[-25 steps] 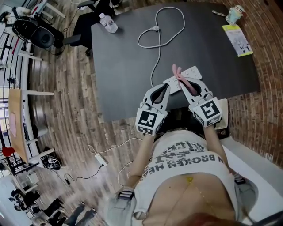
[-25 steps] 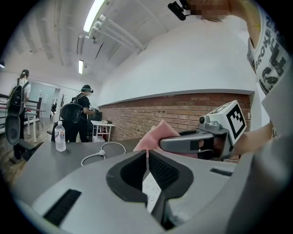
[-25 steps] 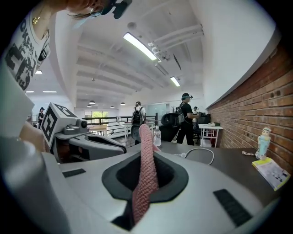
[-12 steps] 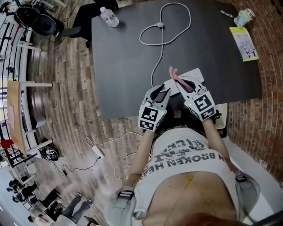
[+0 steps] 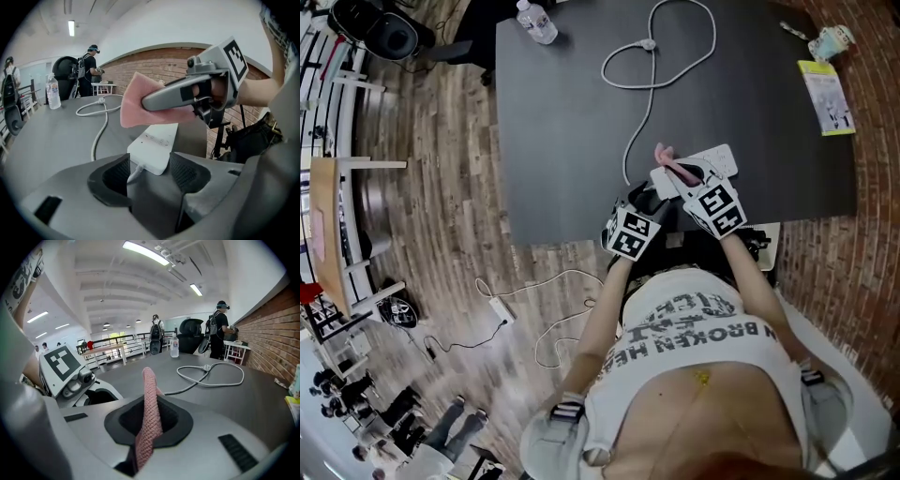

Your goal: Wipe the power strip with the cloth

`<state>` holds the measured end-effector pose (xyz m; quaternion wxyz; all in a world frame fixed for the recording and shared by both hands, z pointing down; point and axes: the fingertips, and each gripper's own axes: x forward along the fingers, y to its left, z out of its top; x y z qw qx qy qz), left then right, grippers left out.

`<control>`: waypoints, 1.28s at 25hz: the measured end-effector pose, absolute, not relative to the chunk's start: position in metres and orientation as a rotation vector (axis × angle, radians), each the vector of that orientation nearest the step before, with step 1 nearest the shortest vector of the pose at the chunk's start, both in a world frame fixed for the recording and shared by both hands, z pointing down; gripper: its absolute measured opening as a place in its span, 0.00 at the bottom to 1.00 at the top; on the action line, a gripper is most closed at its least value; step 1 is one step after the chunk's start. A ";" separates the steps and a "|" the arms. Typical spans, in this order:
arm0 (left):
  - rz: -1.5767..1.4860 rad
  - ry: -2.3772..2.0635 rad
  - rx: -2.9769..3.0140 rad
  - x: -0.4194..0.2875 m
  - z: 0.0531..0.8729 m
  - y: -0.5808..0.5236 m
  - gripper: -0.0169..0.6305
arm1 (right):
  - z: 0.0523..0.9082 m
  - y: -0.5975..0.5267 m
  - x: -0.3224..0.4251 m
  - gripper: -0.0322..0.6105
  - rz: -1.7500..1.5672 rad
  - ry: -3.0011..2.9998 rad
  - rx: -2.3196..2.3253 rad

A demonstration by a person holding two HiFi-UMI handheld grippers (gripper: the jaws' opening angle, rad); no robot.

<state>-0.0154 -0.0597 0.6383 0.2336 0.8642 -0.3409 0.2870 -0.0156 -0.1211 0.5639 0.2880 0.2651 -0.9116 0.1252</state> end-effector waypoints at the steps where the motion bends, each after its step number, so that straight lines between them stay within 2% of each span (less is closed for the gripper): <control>1: 0.825 -0.916 2.368 -0.015 0.646 -0.058 0.41 | 0.570 -0.121 -0.018 0.08 0.339 -2.425 0.694; 4: 0.899 -0.880 2.336 -0.014 0.665 -0.053 0.44 | 0.590 -0.115 -0.027 0.08 0.359 -2.396 0.633; 16: 0.976 -0.788 2.375 -0.007 0.678 -0.058 0.44 | 0.641 -0.097 -0.043 0.08 0.354 -2.246 0.451; 32: 1.029 -0.734 2.356 -0.004 0.684 -0.057 0.44 | 0.646 -0.097 -0.033 0.08 0.312 -2.244 0.474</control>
